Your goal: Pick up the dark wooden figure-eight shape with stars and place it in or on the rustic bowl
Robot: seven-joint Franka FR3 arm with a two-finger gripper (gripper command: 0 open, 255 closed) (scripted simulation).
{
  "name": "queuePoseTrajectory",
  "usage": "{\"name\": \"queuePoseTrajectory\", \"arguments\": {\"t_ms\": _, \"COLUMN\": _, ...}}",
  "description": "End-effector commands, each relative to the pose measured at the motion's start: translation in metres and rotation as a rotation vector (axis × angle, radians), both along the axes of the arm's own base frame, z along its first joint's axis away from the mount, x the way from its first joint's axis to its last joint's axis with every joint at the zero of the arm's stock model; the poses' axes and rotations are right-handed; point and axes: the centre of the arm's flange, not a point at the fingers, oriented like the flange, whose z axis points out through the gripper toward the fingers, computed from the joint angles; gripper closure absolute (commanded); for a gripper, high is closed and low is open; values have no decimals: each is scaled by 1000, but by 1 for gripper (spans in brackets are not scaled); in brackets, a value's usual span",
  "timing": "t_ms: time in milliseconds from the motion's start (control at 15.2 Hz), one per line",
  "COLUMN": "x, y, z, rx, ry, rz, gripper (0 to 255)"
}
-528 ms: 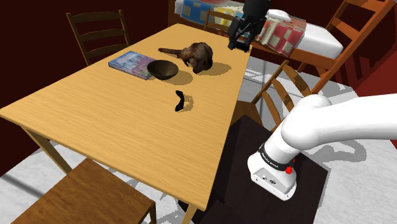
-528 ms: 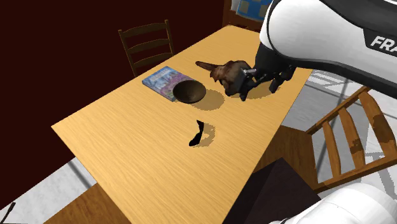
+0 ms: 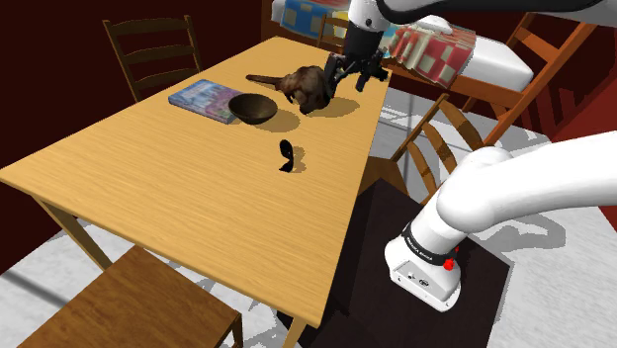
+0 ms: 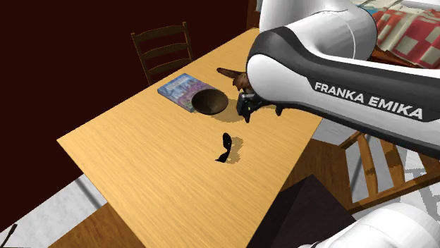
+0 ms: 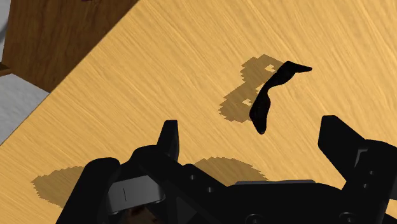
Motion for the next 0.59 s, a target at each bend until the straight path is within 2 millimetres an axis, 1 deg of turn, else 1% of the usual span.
{"name": "queuePoseTrajectory", "arguments": {"t_ms": 0, "x": 14, "y": 8, "z": -22, "rx": -7, "ry": 3, "rz": -30, "gripper": 0}}
{"name": "queuePoseTrajectory", "arguments": {"t_ms": 528, "x": 71, "y": 44, "z": -110, "rx": -39, "ry": 23, "rz": -141, "gripper": 0}}
